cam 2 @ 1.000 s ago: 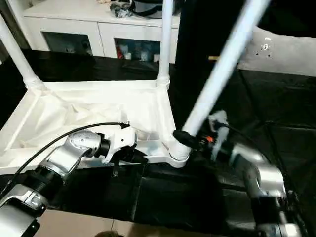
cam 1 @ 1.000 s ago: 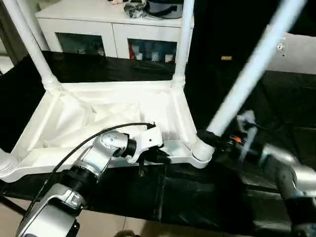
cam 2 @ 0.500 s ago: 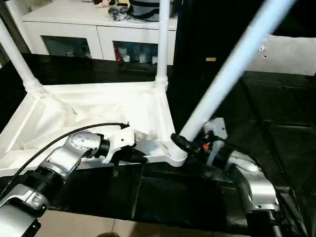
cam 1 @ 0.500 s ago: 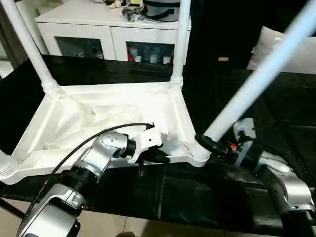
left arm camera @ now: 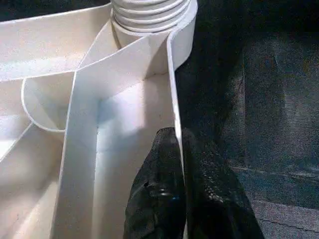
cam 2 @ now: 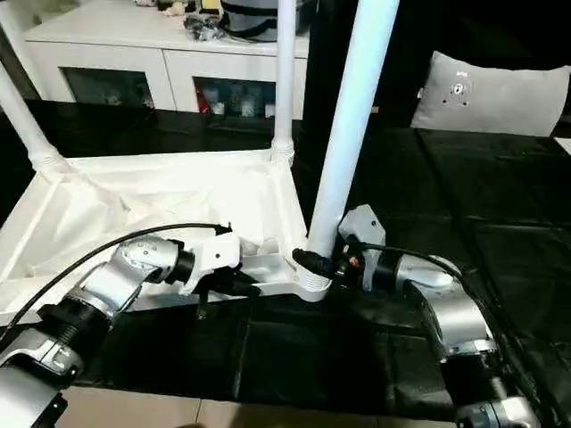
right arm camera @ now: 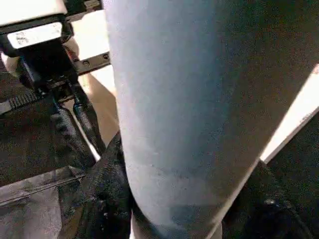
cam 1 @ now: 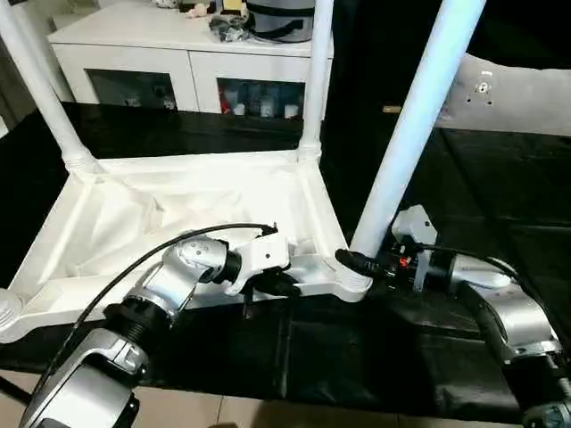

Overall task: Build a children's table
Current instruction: Insert table leg to table base, then rotate leg to tighten

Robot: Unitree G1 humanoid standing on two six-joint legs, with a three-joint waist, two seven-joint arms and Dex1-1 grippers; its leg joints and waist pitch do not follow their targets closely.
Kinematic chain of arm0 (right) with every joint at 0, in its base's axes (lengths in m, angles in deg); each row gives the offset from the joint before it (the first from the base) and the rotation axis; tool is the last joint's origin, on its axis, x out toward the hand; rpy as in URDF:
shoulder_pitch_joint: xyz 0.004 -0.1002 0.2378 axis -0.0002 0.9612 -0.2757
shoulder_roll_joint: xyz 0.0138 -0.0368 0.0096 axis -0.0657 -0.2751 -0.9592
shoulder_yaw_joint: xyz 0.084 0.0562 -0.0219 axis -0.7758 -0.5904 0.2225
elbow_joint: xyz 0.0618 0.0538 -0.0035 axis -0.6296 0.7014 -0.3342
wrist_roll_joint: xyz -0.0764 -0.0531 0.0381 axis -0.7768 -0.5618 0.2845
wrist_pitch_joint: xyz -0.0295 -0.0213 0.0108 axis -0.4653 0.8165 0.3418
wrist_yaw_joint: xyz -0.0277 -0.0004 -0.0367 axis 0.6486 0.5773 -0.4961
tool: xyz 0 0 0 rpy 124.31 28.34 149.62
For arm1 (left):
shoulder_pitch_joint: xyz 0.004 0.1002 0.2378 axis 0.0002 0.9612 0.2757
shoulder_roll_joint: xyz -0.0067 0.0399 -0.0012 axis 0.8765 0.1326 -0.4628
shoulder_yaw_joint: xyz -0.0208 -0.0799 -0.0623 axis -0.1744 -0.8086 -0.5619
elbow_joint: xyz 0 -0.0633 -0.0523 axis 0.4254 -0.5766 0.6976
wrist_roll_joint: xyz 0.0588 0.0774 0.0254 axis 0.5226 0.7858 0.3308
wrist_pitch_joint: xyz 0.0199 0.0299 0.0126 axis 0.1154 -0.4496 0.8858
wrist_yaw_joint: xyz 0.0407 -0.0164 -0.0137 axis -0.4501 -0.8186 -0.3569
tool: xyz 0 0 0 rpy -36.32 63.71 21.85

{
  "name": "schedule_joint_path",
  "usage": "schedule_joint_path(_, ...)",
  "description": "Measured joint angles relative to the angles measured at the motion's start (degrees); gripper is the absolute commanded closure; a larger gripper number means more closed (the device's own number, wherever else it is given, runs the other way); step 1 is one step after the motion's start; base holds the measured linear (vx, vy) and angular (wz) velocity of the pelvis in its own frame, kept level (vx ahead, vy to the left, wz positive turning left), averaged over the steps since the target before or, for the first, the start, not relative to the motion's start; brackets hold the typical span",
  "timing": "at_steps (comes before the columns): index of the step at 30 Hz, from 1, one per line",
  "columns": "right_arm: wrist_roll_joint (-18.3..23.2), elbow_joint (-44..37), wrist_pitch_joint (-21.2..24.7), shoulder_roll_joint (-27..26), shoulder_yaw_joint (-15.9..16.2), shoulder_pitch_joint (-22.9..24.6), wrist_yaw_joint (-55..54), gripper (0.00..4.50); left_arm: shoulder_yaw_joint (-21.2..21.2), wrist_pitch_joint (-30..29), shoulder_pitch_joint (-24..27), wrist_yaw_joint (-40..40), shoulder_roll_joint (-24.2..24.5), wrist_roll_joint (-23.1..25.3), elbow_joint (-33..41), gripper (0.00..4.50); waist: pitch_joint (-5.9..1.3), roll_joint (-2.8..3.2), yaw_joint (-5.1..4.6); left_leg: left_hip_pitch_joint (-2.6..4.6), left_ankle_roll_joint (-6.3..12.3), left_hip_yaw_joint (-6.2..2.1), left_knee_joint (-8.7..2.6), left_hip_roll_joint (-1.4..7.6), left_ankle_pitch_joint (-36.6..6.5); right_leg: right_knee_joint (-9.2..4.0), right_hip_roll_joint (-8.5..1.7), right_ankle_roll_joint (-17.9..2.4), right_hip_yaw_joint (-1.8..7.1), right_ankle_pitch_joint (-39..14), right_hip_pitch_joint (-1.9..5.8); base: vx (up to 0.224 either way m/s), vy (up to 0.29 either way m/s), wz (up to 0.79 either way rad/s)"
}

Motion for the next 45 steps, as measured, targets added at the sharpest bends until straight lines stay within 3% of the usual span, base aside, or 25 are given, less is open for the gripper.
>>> schedule_joint_path(11, -0.02, 0.21, 1.09, -0.64, 0.72, -1.06, 0.92, 2.62, -0.28, -0.46, -1.81, 2.49, 0.88, -1.01, -2.78, 4.5, 0.03, -0.24, -0.21, 0.12, -0.03, 0.06, -0.35, 0.0, -0.01, -0.06, 0.0, 0.0, 0.0, 0.0, -0.04, 0.0, 0.0, 0.0)
schedule_joint_path(18, -2.29, -4.35, 7.76, -7.56, 0.52, -0.25, -13.25, 2.62, -3.98, -13.15, 4.77, -3.51, 1.25, -1.41, 8.49, 4.5, -0.04, -0.17, -2.18, 0.48, -0.32, 0.07, -0.74, -0.02, 0.0, -0.32, -0.02, -0.02, -0.08, -0.04, -0.18, 0.0, 0.0, 0.0)
schedule_joint_path(20, -3.95, -3.43, 10.04, -10.63, -0.18, -1.78, -19.72, 2.62, -5.39, -17.39, 6.95, -8.33, -0.74, -0.71, 11.78, 4.5, -0.01, -0.07, -3.22, 0.94, -0.33, -0.09, -0.9, -0.01, -0.01, -1.0, -0.08, -0.01, -0.42, -0.05, -0.04, -0.023, 0.025, -0.12)
schedule_joint_path(23, -6.52, 1.84, 11.01, -14.65, -1.47, -6.01, -29.12, 2.62, -6.22, -23.06, 7.9, -16.1, -5.19, 1.67, 14.75, 4.5, 0.28, 0.06, -4.88, 1.1, -0.3, -0.24, -0.87, -0.02, -0.05, -1.69, -1.1, 0.15, -2.07, -0.14, 0.35, -0.023, 0.043, -0.08)
schedule_joint_path(24, -6.96, 3.27, 11.03, -15.37, -1.72, -7.0, -31.71, 2.62, -6.1, -24.57, 8.03, -18.17, -6.59, 2.13, 15.38, 4.5, 0.48, 0.36, -5.63, 1.13, -0.29, -0.51, -0.92, 0.0, -0.11, -2.24, -1.62, 0.42, -3.31, -0.3, 0.76, -0.034, 0.066, -0.09)
schedule_joint_path(26, -7.41, 4.35, 11.08, -16.35, -2.11, -7.79, -34.23, 2.62, -5.86, -26.2, 8.15, -19.68, -7.67, 2.66, 16.41, 4.5, 0.75, 0.52, -6.28, 0.77, -0.36, -0.76, -0.94, -0.03, -0.23, -2.1, -1.71, 0.74, -3.46, -0.86, 1.16, -0.05, 0.04, -0.06)
schedule_joint_path(27, -7.41, 4.14, 11.28, -16.53, -2.19, -7.62, -35.02, 2.62, -5.39, -27.34, 8.23, -20.32, -7.72, 2.94, 17.48, 4.5, 0.78, -0.04, -5.98, 0.73, -0.37, -0.6, -1.12, -0.34, -0.23, -0.75, -1.73, 0.66, -2.71, -1.87, 0.61, -0.054, 0.025, -0.02)
schedule_joint_path(29, -7.35, 3.85, 11.96, -16.84, -2.56, -7.47, -35.4, 2.62, -4.95, -28.48, 8.5, -20.91, -7.66, 3.15, 18.49, 4.5, 0.86, -1.75, -5.66, 1.53, -1.11, -0.34, -0.64, -1.11, -0.99, 0.03, -1.81, 0.59, -1.37, -1.88, -0.47, 0.0, 0.0, 0.0)
schedule_joint_path(30, -7.27, 3.42, 12.31, -17.08, -2.9, -7.52, -35.76, 2.62, -4.98, -29.37, 8.67, -21.28, -7.57, 3.41, 19.71, 4.5, 1.11, -1.89, -5.26, 1.66, -0.9, -0.95, 1.51, -0.87, -3.6, -0.37, -1.86, 0.6, -1.99, -1.88, -0.37, 0.0, 0.0, 0.0)
schedule_joint_path(31, -7.27, 3.22, 12.45, -17.36, -3.03, -7.67, -36.21, 2.62, -5.03, -29.96, 8.8, -21.34, -7.38, 3.42, 20.53, 4.5, 1.2, -0.96, -4.78, 1.43, -0.34, -2.37, 1.91, -0.39, -4.28, -0.84, -1.9, 0.64, -3.53, -1.86, 0.03, 0.073, 0.045, -0.48)
schedule_joint_path(32, -7.28, 2.9, 12.44, -17.71, -3.27, -7.77, -36.68, 2.62, -5.04, -30.41, 8.67, -21.41, -7.35, 3.44, 21.03, 4.5, 1.22, 0.28, -4.63, 1.16, -1.19, -2.96, 1.9, 0.01, -3.47, -1.43, -2.0, 0.69, -4.87, -1.82, 0.34, 0.074, 0.094, -0.35)
schedule_joint_path(33, -7.3, 2.92, 12.42, -17.98, -3.28, -7.76, -37.02, 2.62, -5.09, -30.77, 8.81, -21.67, -7.38, 3.45, 21.37, 4.5, 1.17, 0.68, -4.9, 1.14, -1.15, -3.0, 1.62, 0.18, -3.41, -2.05, -1.71, 0.75, -4.84, -1.77, 0.48, 0.074, 0.094, -0.35)
schedule_joint_path(35, -7.54, 3.6, 12.19, -18.17, -3.11, -8.18, -37.36, 2.62, -4.94, -31.08, 9.22, -21.99, -7.38, 3.58, 21.71, 4.5, 1.17, 0.48, -5.72, 1.25, -1.16, -2.64, 1.32, 0.04, -3.43, -2.08, -1.68, 0.59, -4.11, -1.53, 0.48, 0.0, 0.0, 0.0)
schedule_joint_path(36, -7.54, 4.25, 11.93, -18.34, -2.98, -8.18, -37.3, 2.62, -4.9, -30.87, 9.62, -21.99, -7.28, 3.69, 21.71, 4.5, 1.03, 0.11, -5.97, 1.53, -1.14, -2.55, 1.32, -0.22, -3.43, -1.87, -1.7, 0.32, -3.61, -1.12, 0.58, 0.0, 0.0, 0.0)
schedule_joint_path(37, -7.54, 4.33, 11.82, -18.34, -2.9, -8.17, -37.29, 2.06, -4.8, -30.61, 9.7, -21.99, -7.17, 3.75, 21.71, 4.5, 1.12, 0.01, -6.05, 1.79, -1.13, -2.53, 1.24, -0.42, -3.45, -1.88, -1.74, 0.36, -3.39, -1.09, 0.54, 0.0, 0.0, 0.0)
schedule_joint_path(39, -7.49, 4.98, 11.04, -18.34, -2.87, -8.22, -36.99, 1.92, -4.37, -29.56, 9.68, -21.93, -6.45, 3.89, 21.71, 4.5, 1.39, 0.11, -6.23, 2.2, -1.13, -2.51, 0.79, -0.58, -3.46, -2.25, -1.81, 0.46, -3.45, -1.15, 0.52, 0.0, 0.0, 0.0)
schedule_joint_path(41, -7.19, 6.97, 9.95, -18.17, -3.37, -7.57, -36.18, 1.84, -3.78, -28.1, 9.45, -21.74, -5.8, 3.98, 21.82, 4.5, 1.5, 0.16, -6.07, 2.1, -1.13, -2.7, 0.42, -0.56, -3.46, -2.82, -1.79, 0.46, -3.76, -1.15, 0.54, 0.0, 0.0, 0.0)
schedule_joint_path(45, -6.06, 6.78, 6.99, -16.88, -4.05, -6.28, -33.02, 1.43, -3.11, -24.89, 8.8, -20.01, -4.48, 3.87, 21.99, 4.5, 1.47, 0.28, -5.27, 1.23, -1.15, -2.17, 0.04, -0.57, -3.4, -2.73, -1.8, 0.3, -3.13, -0.21, 0.18, 0.0, 0.0, 0.0)
